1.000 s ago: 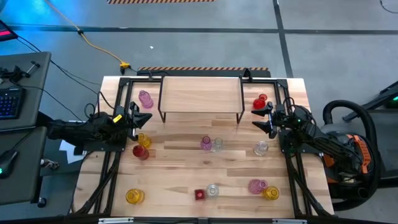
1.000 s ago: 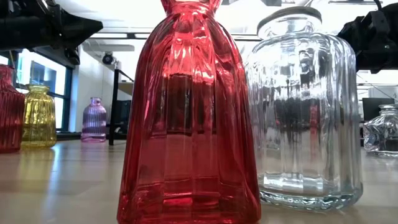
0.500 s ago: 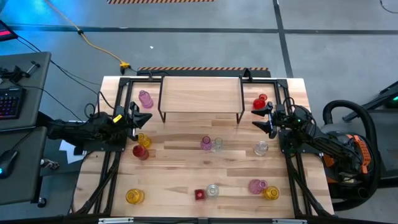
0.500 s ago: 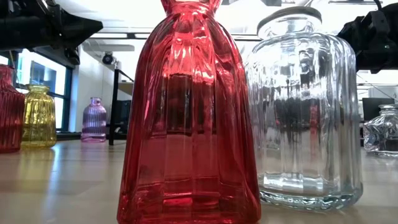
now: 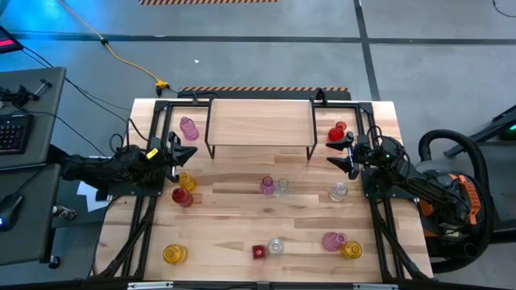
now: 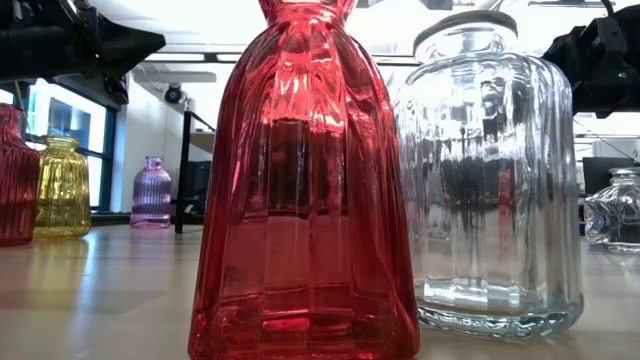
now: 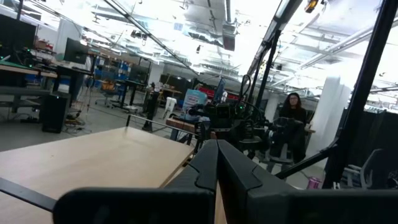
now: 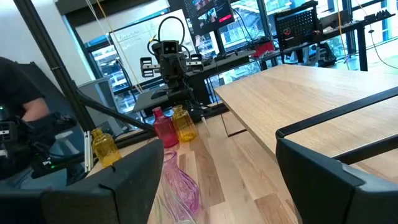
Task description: Sort vases onto shelf
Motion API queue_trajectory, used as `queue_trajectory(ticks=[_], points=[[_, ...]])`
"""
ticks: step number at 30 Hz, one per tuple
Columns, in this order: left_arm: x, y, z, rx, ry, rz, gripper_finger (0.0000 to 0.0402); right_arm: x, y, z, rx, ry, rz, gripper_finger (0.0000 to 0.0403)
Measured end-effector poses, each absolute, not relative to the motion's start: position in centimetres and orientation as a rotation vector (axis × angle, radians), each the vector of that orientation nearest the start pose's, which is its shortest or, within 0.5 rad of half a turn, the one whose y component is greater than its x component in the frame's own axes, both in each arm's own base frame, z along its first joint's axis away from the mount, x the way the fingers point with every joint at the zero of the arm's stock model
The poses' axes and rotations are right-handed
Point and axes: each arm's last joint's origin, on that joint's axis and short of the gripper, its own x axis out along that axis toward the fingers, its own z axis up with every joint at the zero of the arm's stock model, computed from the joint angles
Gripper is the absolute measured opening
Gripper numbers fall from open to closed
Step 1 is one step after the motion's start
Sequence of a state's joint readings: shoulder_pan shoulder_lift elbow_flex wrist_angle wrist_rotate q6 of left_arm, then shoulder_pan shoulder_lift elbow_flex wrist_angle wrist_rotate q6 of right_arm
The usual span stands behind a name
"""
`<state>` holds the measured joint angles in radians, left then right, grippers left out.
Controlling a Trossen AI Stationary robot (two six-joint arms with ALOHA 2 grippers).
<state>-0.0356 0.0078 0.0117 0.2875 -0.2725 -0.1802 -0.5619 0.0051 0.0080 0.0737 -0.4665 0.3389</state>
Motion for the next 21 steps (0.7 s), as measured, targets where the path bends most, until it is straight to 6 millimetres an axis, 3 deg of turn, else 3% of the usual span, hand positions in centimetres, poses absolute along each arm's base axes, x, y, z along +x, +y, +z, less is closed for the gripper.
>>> queue_trajectory(ticks=[21], points=[[9.27, 0.47, 19.36, -0.223, -0.306, 0.216, 0.0001, 8.66, -3.91, 17.27, 0.301, -0.082, -0.083, 0.0302]])
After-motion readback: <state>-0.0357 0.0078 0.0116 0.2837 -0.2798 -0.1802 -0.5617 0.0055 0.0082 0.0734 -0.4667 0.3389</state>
